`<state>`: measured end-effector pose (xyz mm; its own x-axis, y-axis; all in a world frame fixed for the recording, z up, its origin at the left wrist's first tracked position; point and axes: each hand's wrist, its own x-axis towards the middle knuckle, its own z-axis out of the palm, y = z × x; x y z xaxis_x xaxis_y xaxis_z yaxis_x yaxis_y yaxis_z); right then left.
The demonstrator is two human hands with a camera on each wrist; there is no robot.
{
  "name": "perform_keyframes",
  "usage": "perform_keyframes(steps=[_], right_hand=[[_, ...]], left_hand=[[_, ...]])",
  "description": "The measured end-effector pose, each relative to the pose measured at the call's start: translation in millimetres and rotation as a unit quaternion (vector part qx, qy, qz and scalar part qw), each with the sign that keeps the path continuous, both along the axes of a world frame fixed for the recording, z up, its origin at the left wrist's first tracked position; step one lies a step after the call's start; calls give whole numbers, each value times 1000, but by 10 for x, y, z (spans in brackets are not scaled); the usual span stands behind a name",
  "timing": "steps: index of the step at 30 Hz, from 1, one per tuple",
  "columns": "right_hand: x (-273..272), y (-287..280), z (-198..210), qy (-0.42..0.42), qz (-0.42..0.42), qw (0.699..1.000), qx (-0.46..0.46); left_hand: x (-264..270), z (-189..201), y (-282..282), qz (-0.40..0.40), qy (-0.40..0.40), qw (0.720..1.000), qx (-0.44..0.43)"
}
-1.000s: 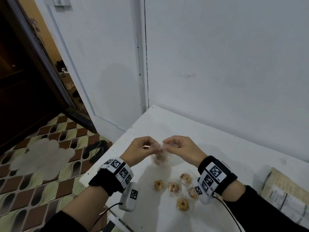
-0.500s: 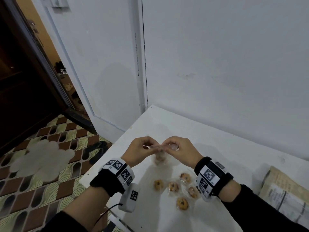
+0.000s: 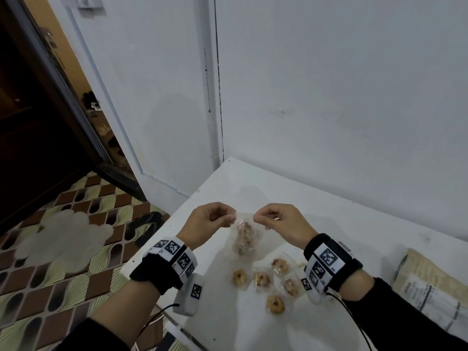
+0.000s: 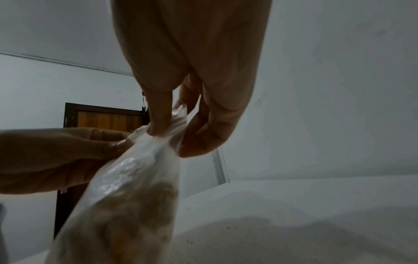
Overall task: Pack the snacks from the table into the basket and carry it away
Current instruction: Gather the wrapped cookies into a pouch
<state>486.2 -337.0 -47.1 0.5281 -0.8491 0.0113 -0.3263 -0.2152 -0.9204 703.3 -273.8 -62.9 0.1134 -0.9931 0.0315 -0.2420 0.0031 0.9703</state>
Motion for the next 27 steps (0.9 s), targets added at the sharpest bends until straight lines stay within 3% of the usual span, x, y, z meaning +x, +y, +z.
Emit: perform_keyframes(steps=[5,14,23,27], right_hand=[[-168,-19,-25,22,-7,1000,17],[-295,-59,6,-17,-15,998,52],[-185,40,-11,22,-5,1000,-3],[-161,55,-18,13,-5,1000,-9]], left_hand=[[43,53,8,-8,-105,994,-24],[100,87,29,-30,-139,990,-19],[0,32,40,-17,-123,992,-31],[-26,-7,40,-45,-167,984,-40]])
